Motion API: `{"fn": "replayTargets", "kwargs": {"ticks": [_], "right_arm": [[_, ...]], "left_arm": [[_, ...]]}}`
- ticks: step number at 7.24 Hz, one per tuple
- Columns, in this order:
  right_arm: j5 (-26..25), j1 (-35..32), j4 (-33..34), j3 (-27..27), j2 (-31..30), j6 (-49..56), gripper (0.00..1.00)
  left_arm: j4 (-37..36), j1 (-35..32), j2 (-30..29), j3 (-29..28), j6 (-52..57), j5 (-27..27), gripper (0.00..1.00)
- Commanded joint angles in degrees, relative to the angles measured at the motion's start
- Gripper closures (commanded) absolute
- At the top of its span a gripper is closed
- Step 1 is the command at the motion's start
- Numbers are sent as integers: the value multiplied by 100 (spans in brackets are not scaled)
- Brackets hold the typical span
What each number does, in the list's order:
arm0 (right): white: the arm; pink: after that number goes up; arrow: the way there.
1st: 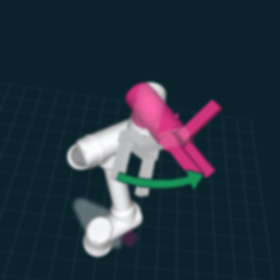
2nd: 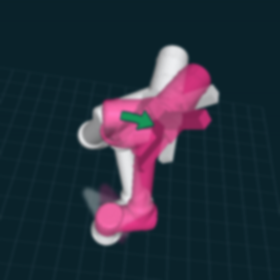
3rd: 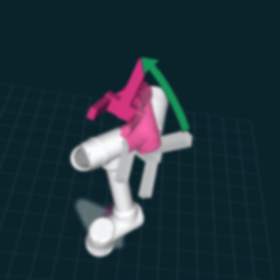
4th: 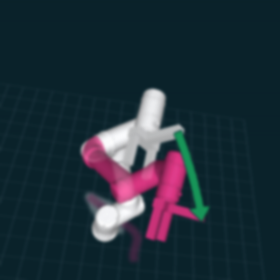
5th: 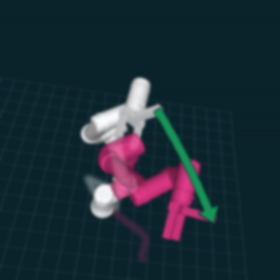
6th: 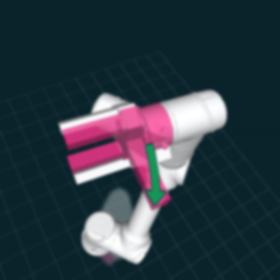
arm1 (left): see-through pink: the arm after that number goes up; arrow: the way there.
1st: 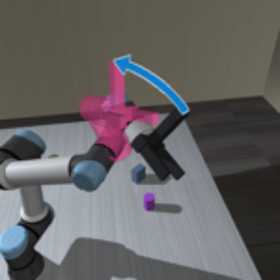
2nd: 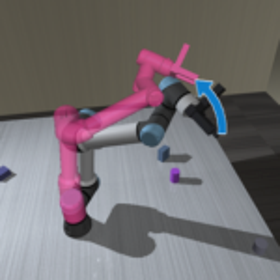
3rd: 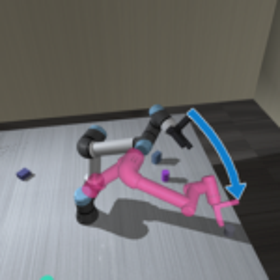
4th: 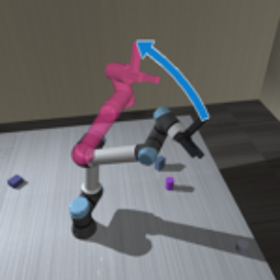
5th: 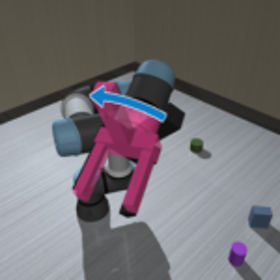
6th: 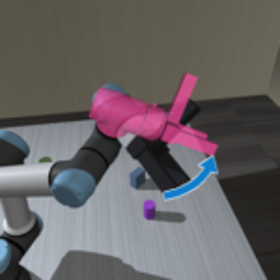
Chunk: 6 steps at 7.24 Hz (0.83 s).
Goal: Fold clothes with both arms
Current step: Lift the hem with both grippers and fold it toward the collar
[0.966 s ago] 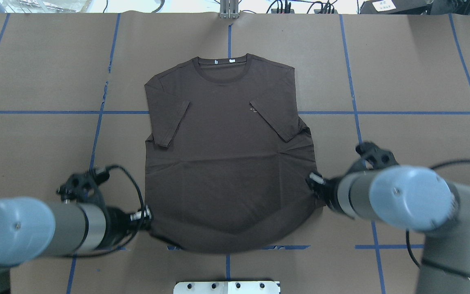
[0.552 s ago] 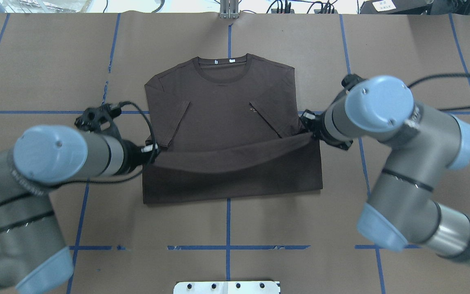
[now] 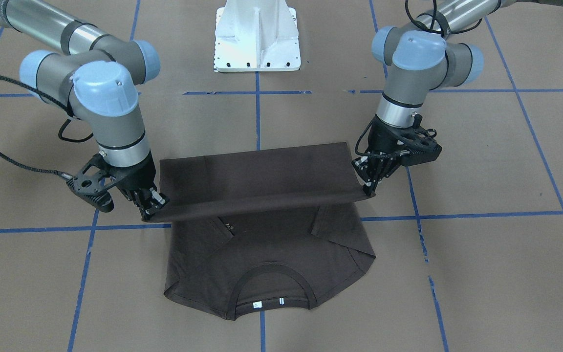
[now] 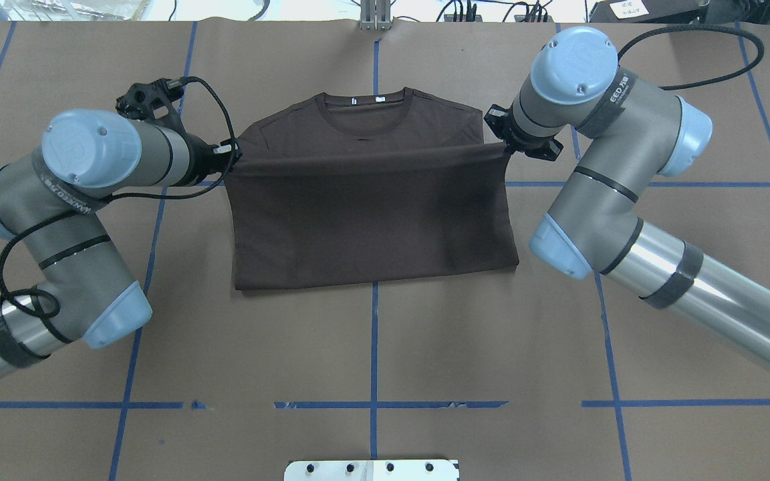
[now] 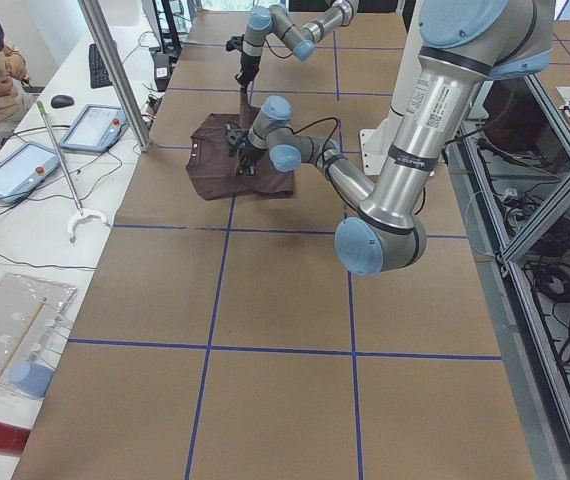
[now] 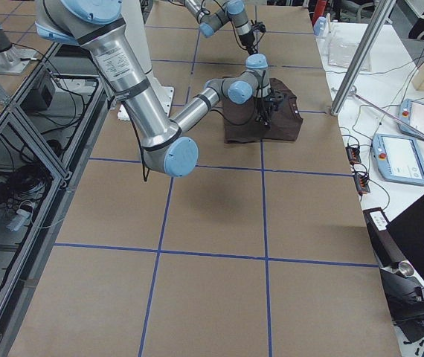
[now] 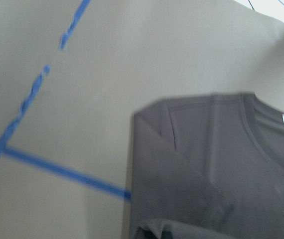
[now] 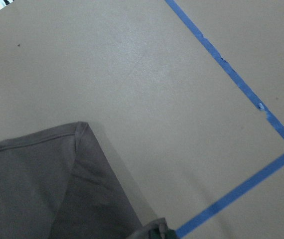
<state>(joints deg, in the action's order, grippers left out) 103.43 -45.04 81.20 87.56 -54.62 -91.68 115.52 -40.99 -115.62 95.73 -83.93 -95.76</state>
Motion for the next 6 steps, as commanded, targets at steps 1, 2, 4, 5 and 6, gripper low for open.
{"fn": "replayTargets", "kwargs": {"ticks": [1,2,4,5,6], "right_arm": [[90,-110,-551,-1043,476,71,100],[90,-102,-587,-1370,688,72,100],[46,-75,-1022,-1731,725,80,82],[37,-75,-1540,-1986,734,72,48],[37,-75,-1563,-1988,760,72,40]], "left_arm": [[442,-128,-434,-876,123,22,100],[897,-163,-453,-1211,131,40,100],[1462,-286,-855,-2115,131,40,76],[1578,-286,-944,-2285,131,40,54],[1596,-330,-945,-2269,131,40,49]]}}
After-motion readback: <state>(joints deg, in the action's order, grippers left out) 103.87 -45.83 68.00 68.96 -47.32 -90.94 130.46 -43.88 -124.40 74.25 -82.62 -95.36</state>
